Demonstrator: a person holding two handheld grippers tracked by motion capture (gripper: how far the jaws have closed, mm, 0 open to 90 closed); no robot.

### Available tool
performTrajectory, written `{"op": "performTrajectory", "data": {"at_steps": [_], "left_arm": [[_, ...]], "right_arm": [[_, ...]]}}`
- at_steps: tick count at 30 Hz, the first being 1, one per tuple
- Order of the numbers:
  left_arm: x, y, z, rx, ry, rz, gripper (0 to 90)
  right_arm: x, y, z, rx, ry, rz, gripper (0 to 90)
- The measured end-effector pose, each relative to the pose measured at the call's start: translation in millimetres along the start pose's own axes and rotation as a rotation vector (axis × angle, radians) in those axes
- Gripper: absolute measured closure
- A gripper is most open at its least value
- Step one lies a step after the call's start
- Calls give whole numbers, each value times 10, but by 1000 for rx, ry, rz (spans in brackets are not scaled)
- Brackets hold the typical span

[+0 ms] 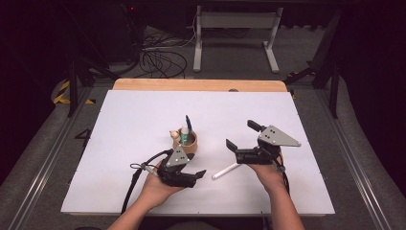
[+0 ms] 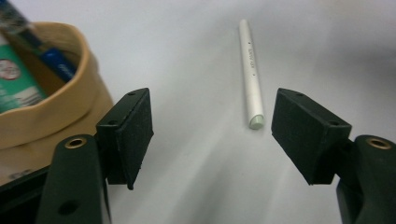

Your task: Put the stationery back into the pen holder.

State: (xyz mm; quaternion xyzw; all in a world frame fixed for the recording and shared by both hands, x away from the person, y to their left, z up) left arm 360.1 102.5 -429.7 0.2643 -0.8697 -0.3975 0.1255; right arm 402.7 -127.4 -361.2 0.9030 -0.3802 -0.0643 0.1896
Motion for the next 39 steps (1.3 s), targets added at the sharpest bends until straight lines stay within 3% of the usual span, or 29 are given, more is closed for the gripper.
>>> {"op": "performTrajectory", "data": {"at_steps": [12, 23, 32, 39], "left_arm": [[170, -286, -150, -59, 12, 35, 307], [266, -486, -262, -93, 22, 50, 356], [325, -629, -284, -139, 17, 17, 410], [298, -671, -261, -172, 14, -18, 465]], "right_arm": [[39, 67, 16, -34, 42, 25, 25], [75, 85, 34, -47, 44, 56, 35], [78, 121, 30, -46, 46, 70, 42], [98, 134, 36, -46, 44, 76, 44]]}}
Point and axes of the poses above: each handheld gripper's, and its own axes: y roughly backward along the jaws, z roughly out of its underside, x roughly to its right, the point moved 4 cm from there along -y, roughly forward along the jaws, and after that the axes turned 14 degrees about -x, right-handed, at the moved point
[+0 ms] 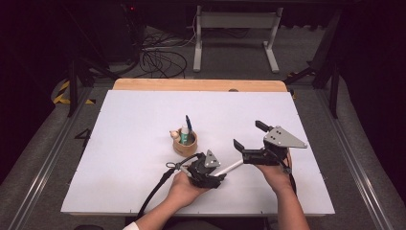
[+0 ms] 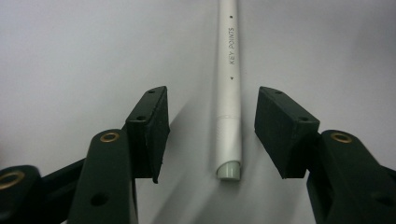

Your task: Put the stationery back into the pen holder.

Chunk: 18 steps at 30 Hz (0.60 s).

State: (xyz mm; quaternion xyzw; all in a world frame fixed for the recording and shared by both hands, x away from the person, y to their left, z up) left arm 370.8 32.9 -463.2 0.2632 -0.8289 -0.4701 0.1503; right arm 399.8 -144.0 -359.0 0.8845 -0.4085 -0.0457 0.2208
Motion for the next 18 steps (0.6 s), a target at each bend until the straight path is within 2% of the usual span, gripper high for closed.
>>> {"op": "performTrajectory", "data": {"at_steps": [6, 18], "left_arm": [[12, -7, 5, 2, -1, -10, 488], [84, 11, 43, 0, -23, -10, 638]], "right_arm": [[-3, 4, -1, -2, 2, 3, 45], [-10, 6, 0, -5, 2, 2, 48]]}}
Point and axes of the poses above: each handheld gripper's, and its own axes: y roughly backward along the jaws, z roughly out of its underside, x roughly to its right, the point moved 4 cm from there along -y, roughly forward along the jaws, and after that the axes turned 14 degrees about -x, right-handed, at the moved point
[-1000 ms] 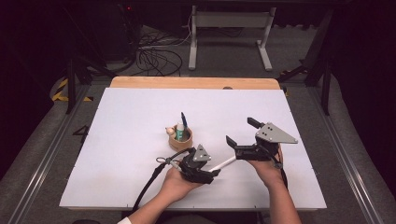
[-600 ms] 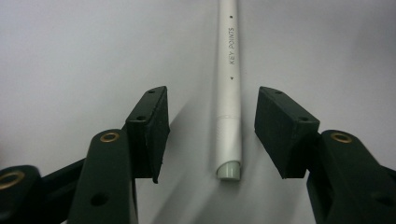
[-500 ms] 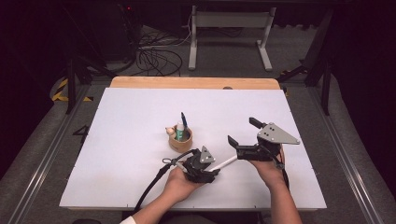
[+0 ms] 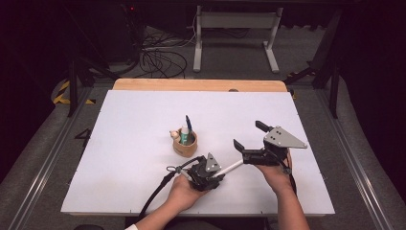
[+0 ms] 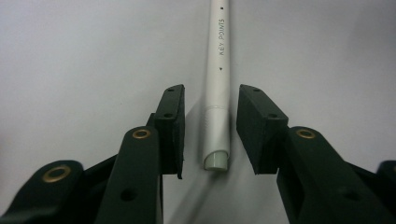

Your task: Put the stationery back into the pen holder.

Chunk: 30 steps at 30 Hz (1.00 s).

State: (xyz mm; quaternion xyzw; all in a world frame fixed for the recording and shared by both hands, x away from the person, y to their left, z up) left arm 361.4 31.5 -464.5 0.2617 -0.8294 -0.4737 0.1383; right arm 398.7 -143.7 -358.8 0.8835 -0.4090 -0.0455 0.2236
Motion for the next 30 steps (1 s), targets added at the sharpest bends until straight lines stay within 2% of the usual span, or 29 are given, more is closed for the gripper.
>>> {"op": "performTrajectory", "data": {"at_steps": [4, 7, 12, 13, 15, 18, 24, 30], "left_arm": [[-8, -1, 2, 3, -9, 13, 678], [-23, 2, 9, 0, -21, 15, 775], [-40, 7, 9, 4, -23, 29, 780], [-46, 5, 5, 11, -18, 39, 780], [-67, 21, -3, 18, -20, 26, 781], [-106, 77, -26, 41, -8, 35, 781], [-175, 242, -76, 50, -33, 16, 780], [-242, 379, -118, 59, -42, 9, 780]], "right_arm": [[-1, -7, 4, -4, 11, 1, 51], [-14, -16, 7, -8, 11, -3, 57], [-41, -31, 4, -7, 27, -12, 70], [-44, -36, 9, -11, 35, -13, 76], [-51, -46, 22, -19, 54, -17, 83], [-70, -57, 34, -26, 92, -19, 89], [-109, -98, 53, -41, 135, -30, 97], [-171, -136, 84, -77, 226, -42, 154]]}}
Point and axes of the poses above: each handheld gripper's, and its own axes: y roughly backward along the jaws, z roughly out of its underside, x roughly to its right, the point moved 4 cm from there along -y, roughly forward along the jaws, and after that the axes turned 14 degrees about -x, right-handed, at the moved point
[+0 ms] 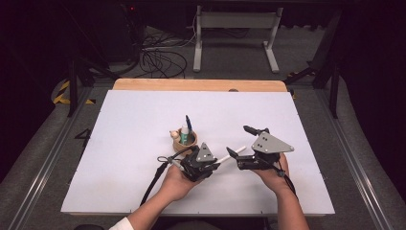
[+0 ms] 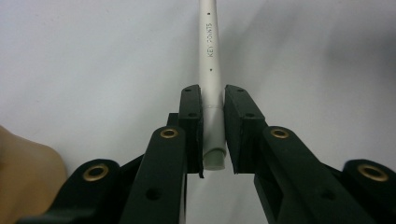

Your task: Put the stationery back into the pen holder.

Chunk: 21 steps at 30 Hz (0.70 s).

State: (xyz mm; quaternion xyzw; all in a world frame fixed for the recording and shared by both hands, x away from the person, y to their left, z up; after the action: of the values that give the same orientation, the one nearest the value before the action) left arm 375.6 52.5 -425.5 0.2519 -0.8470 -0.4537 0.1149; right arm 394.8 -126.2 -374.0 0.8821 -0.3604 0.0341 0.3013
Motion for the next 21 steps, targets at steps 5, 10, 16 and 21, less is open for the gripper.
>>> {"op": "performTrajectory", "data": {"at_steps": [5, 10, 16, 21], "left_arm": [[-48, 85, -30, 11, 3, -7, 780], [-75, 144, -59, 19, 4, -11, 780], [-110, 203, -95, 22, -6, -12, 780], [-105, 251, -138, 28, -18, -16, 780]], "right_arm": [[-56, -46, 9, -41, 67, -3, 187], [-74, -70, 26, -74, 103, 4, 239], [-110, -103, 35, -99, 140, 0, 270], [-143, -125, 43, -126, 182, 5, 303]]}}
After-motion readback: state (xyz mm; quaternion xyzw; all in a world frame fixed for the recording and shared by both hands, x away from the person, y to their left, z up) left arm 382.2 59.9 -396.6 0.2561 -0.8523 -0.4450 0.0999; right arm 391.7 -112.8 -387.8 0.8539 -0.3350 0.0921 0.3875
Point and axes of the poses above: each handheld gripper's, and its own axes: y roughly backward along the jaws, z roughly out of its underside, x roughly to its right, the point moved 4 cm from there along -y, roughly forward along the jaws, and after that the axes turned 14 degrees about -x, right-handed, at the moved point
